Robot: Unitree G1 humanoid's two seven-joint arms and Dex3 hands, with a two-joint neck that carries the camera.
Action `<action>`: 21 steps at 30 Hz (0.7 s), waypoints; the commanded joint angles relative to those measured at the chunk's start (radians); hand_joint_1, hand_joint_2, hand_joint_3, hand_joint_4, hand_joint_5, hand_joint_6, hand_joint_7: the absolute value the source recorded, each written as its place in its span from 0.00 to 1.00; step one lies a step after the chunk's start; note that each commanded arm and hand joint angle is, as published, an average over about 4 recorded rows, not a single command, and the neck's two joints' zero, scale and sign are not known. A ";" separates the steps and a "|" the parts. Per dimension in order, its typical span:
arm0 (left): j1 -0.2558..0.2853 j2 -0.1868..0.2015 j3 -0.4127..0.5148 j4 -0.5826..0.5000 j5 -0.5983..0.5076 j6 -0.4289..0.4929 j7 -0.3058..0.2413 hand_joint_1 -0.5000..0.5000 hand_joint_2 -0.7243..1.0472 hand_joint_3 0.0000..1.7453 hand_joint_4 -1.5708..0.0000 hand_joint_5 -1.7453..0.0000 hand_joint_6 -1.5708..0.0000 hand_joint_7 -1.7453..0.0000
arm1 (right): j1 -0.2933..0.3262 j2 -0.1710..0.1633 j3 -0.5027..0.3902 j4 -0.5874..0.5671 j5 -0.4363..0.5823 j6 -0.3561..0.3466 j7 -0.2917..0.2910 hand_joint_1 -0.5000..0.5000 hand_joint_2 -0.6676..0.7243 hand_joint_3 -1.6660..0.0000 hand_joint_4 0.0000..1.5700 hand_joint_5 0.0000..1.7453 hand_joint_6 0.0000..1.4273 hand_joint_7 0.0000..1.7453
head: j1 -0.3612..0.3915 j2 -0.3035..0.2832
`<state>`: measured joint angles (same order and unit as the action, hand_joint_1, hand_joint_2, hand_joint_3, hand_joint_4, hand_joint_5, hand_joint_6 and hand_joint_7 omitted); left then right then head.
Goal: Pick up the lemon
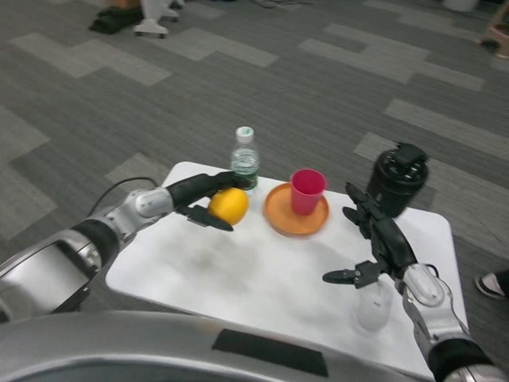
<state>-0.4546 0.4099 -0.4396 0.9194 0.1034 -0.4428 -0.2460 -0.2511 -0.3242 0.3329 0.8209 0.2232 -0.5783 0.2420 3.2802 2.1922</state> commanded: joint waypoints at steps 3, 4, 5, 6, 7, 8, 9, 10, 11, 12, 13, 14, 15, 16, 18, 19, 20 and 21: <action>-0.013 -0.006 0.004 -0.007 -0.023 -0.007 -0.001 1.00 0.95 0.05 0.10 0.00 0.87 0.72 | -0.019 -0.025 -0.033 0.007 0.005 0.002 -0.003 0.46 0.45 0.76 0.00 0.28 0.00 0.00 | -0.087 -0.008; -0.014 -0.008 0.003 -0.006 -0.026 -0.007 -0.001 1.00 0.95 0.05 0.10 0.00 0.87 0.72 | -0.019 -0.028 -0.036 0.007 0.005 0.002 -0.003 0.46 0.45 0.76 0.00 0.28 0.00 0.00 | -0.095 -0.009; -0.015 -0.009 0.002 -0.006 -0.030 -0.007 0.000 1.00 0.95 0.05 0.10 0.00 0.87 0.72 | -0.019 -0.031 -0.038 0.007 0.005 0.002 -0.003 0.46 0.45 0.76 0.00 0.28 0.00 0.00 | -0.105 -0.013; -0.016 -0.010 -0.001 -0.005 -0.036 -0.007 0.000 1.00 0.95 0.05 0.10 0.00 0.87 0.72 | -0.019 -0.034 -0.041 0.007 0.005 0.002 -0.003 0.46 0.45 0.76 0.00 0.28 0.00 0.00 | -0.110 -0.015; -0.017 -0.011 -0.005 -0.005 -0.043 -0.007 0.001 1.00 0.95 0.04 0.10 0.00 0.87 0.72 | -0.020 -0.037 -0.045 0.007 0.005 0.002 -0.003 0.46 0.45 0.76 0.00 0.28 0.00 0.00 | -0.114 -0.017; -0.018 -0.012 -0.008 -0.005 -0.046 -0.007 0.001 1.00 0.95 0.04 0.10 0.00 0.87 0.72 | -0.020 -0.040 -0.048 0.007 0.005 0.002 -0.003 0.46 0.45 0.76 0.00 0.28 0.00 0.00 | -0.118 -0.022; -0.019 -0.013 -0.011 -0.005 -0.050 -0.007 0.001 1.00 0.95 0.03 0.10 0.00 0.87 0.72 | -0.020 -0.043 -0.050 0.006 0.005 0.003 -0.003 0.46 0.45 0.76 0.00 0.28 0.00 0.00 | -0.118 -0.024; -0.020 -0.014 -0.012 -0.005 -0.050 -0.007 0.001 1.00 0.95 0.01 0.10 0.00 0.87 0.72 | -0.020 -0.045 -0.051 0.006 0.005 0.003 -0.003 0.46 0.45 0.76 0.00 0.28 0.00 0.00 | -0.118 -0.028; -0.022 -0.016 -0.014 -0.004 -0.050 -0.007 0.001 1.00 0.95 0.03 0.10 0.00 0.87 0.72 | -0.020 -0.047 -0.054 0.006 0.005 0.002 -0.003 0.46 0.45 0.76 0.00 0.28 0.00 0.00 | -0.117 -0.032; -0.024 -0.017 -0.017 -0.004 -0.051 -0.007 0.001 1.00 0.95 0.03 0.10 0.00 0.87 0.72 | -0.020 -0.049 -0.056 0.006 0.005 0.002 -0.003 0.46 0.45 0.76 0.00 0.28 0.00 0.00 | -0.116 -0.032; -0.026 -0.018 -0.019 -0.002 -0.055 -0.007 0.002 1.00 0.95 0.04 0.10 0.00 0.87 0.72 | -0.021 -0.052 -0.058 0.006 0.005 0.002 -0.003 0.46 0.45 0.76 0.00 0.28 0.00 0.00 | -0.116 -0.034; -0.028 -0.019 -0.021 -0.001 -0.058 -0.007 0.002 1.00 0.95 0.04 0.10 0.00 0.87 0.72 | -0.021 -0.053 -0.060 0.006 0.005 0.002 -0.003 0.46 0.45 0.76 0.00 0.28 0.00 0.00 | -0.116 -0.033; -0.028 -0.020 -0.022 -0.001 -0.061 -0.008 0.002 1.00 0.95 0.03 0.10 0.00 0.87 0.72 | -0.022 -0.054 -0.060 0.006 0.005 0.003 -0.003 0.46 0.45 0.76 0.00 0.28 0.00 0.00 | -0.113 -0.030; -0.029 -0.021 -0.024 -0.001 -0.067 -0.009 0.002 1.00 0.95 0.01 0.10 0.00 0.87 0.72 | -0.023 -0.055 -0.060 0.006 0.005 0.003 -0.003 0.46 0.45 0.76 0.00 0.28 0.00 0.00 | -0.111 -0.029; -0.029 -0.023 -0.028 0.000 -0.073 -0.012 0.002 1.00 0.95 0.03 0.10 0.00 0.87 0.72 | -0.025 -0.058 -0.060 0.006 0.005 0.003 -0.003 0.46 0.45 0.76 0.00 0.28 0.00 0.00 | -0.107 -0.022; -0.029 -0.024 -0.030 0.001 -0.077 -0.013 0.002 1.00 0.95 0.04 0.10 0.00 0.87 0.72 | -0.027 -0.060 -0.061 0.006 0.005 0.003 -0.003 0.46 0.45 0.76 0.00 0.28 0.00 0.00 | -0.107 -0.021; -0.029 -0.025 -0.030 0.001 -0.079 -0.013 0.002 1.00 0.95 0.05 0.10 0.00 0.87 0.72 | -0.028 -0.061 -0.061 0.006 0.005 0.003 -0.003 0.46 0.45 0.76 0.00 0.28 0.00 0.00 | -0.106 -0.018; -0.029 -0.026 -0.031 0.002 -0.081 -0.013 0.002 1.00 0.95 0.05 0.10 0.00 0.87 0.72 | -0.028 -0.062 -0.062 0.006 0.005 0.003 -0.003 0.46 0.45 0.76 0.00 0.28 0.00 0.00 | -0.105 -0.014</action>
<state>-0.4632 0.3874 -0.4677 0.9196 0.0325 -0.4481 -0.2457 -0.2521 -0.3715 0.2815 0.8250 0.2233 -0.5783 0.2424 3.1740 2.1751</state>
